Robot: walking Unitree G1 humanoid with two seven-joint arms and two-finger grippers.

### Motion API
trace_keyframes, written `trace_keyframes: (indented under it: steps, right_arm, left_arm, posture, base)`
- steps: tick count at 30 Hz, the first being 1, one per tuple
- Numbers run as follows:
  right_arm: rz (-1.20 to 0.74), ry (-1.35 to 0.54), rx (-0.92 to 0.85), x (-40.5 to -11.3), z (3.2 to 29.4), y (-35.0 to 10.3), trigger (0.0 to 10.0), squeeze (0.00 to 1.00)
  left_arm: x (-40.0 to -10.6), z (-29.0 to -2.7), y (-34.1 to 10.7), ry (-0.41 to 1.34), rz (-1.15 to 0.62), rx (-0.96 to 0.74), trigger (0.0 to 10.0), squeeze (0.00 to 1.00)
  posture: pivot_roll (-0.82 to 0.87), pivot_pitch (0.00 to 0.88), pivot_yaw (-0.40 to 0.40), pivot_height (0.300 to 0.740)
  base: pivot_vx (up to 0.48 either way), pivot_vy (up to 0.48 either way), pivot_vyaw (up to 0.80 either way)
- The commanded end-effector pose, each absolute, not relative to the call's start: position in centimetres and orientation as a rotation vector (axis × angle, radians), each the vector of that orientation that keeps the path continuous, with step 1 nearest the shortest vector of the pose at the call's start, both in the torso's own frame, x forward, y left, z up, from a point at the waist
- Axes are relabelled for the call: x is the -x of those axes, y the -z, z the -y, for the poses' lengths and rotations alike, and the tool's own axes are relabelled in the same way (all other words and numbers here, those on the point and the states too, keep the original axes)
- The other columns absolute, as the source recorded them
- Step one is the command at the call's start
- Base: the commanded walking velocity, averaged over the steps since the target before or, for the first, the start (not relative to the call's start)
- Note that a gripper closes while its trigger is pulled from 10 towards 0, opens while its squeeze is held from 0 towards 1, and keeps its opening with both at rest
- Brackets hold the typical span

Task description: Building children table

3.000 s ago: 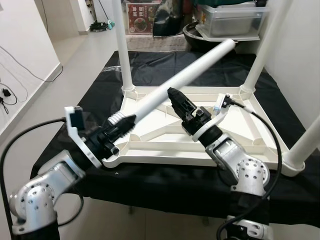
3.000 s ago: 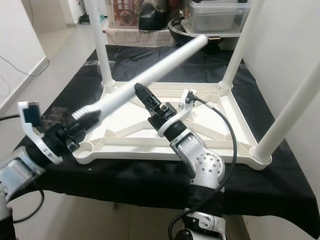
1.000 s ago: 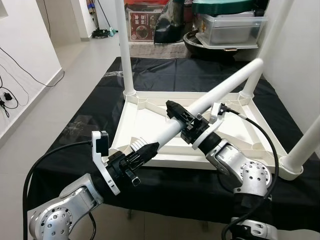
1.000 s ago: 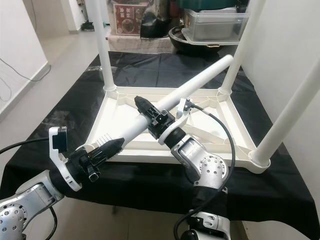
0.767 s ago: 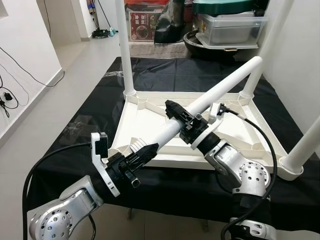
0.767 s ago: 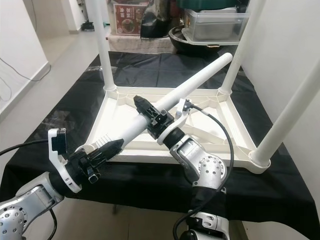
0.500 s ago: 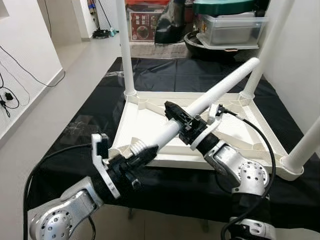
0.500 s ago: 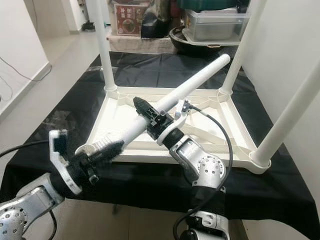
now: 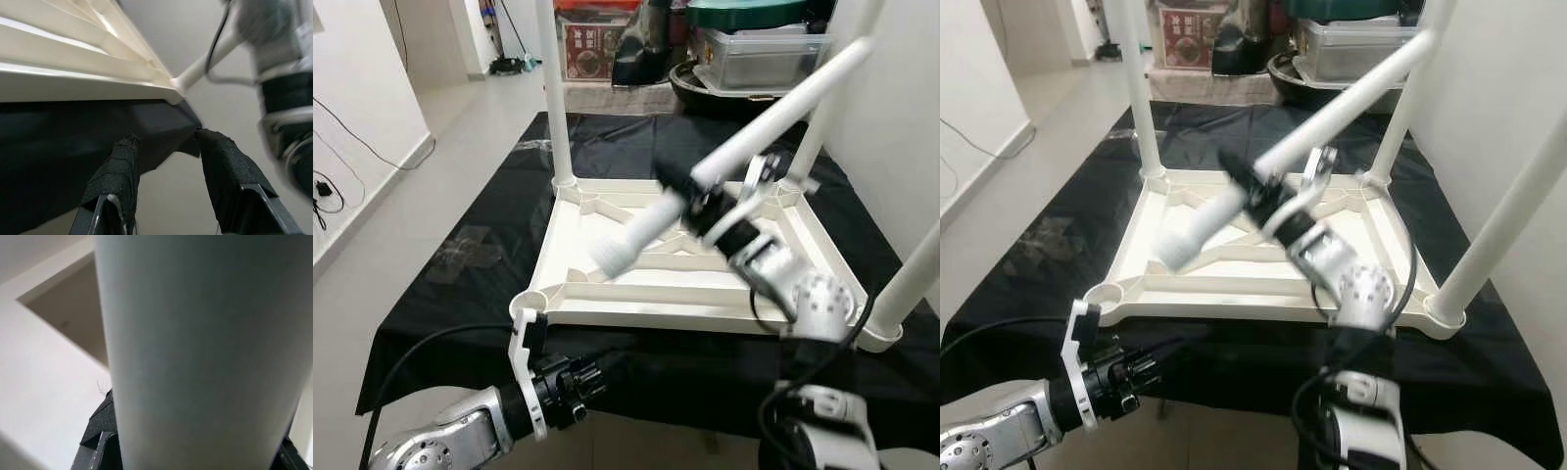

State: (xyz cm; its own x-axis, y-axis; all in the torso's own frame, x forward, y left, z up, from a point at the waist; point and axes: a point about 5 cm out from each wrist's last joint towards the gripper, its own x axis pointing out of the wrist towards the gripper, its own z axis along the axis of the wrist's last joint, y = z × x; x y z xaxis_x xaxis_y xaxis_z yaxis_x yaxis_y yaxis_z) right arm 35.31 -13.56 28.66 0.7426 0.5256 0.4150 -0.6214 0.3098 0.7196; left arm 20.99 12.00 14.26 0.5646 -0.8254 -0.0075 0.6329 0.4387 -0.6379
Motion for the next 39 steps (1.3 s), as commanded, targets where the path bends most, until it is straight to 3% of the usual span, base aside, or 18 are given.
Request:
trace_keyframes:
  steps: [1, 2, 3, 6, 8, 9, 11, 22, 39]
  right_arm:
    - [0.134, -0.726, -0.987, -35.5, 13.9, -28.8, 0.0, 0.00]
    - [0.163, -0.660, -0.920, -35.9, 14.4, -29.3, 2.9, 0.00]
    - [0.201, -0.568, -0.756, -36.2, 14.7, -29.6, 10.0, 0.00]
    - [0.279, -0.449, -0.451, -35.9, 14.5, -29.6, 10.0, 0.00]
    - [0.279, -0.449, -0.451, -35.9, 14.5, -29.6, 10.0, 0.00]
    - [0.295, -0.429, -0.267, -34.9, 13.5, -28.1, 10.0, 0.00]
    - [0.297, -0.424, -0.161, -34.2, 12.8, -26.9, 10.0, 0.00]
    - [0.288, -0.362, -0.046, -33.1, 11.7, -23.3, 10.0, 0.00]
    - [0.303, -0.329, -0.025, -33.1, 11.5, -22.8, 10.0, 0.00]
  left_arm:
    - [-20.9, -12.0, -13.9, 0.904, -0.358, 0.603, 10.0, 0.00]
    - [-21.1, -12.0, -13.7, 0.848, -0.349, 0.586, 10.0, 0.00]
    - [-21.6, -12.3, -13.6, 0.747, -0.315, 0.547, 10.0, 0.00]
    - [-22.6, -12.9, -13.8, 0.538, -0.220, 0.480, 10.0, 0.00]
    - [-22.6, -12.9, -13.8, 0.538, -0.220, 0.480, 10.0, 0.00]
    - [-22.7, -13.0, -14.1, 0.485, -0.182, 0.399, 10.0, 0.00]
    - [-22.6, -12.8, -14.3, 0.460, -0.163, 0.365, 10.0, 0.00]
    - [-22.2, -11.8, -14.2, 0.365, -0.118, 0.313, 10.0, 0.00]
    - [-22.7, -11.5, -14.2, 0.293, -0.087, 0.275, 10.0, 0.00]
  posture:
    - [0.08, 0.049, -0.053, 0.740]
    - [0.08, 0.039, -0.054, 0.740]
    - [0.08, 0.034, -0.055, 0.740]
    - [0.08, 0.024, -0.052, 0.740]
    - [0.08, 0.024, -0.052, 0.740]
    - [0.08, 0.012, -0.055, 0.740]
    - [0.08, 0.012, -0.055, 0.740]
    - [0.09, 0.000, -0.063, 0.740]
    - [0.09, 0.000, -0.068, 0.740]
  base:
    - [0.000, 0.000, 0.00]
    - [0.000, 0.000, 0.00]
    - [0.000, 0.000, 0.00]
    - [0.000, 0.000, 0.00]
    - [0.000, 0.000, 0.00]
    - [0.000, 0.000, 0.56]
    - [0.000, 0.000, 0.56]
    - [0.000, 0.000, 0.74]
    - [0.000, 0.000, 0.80]
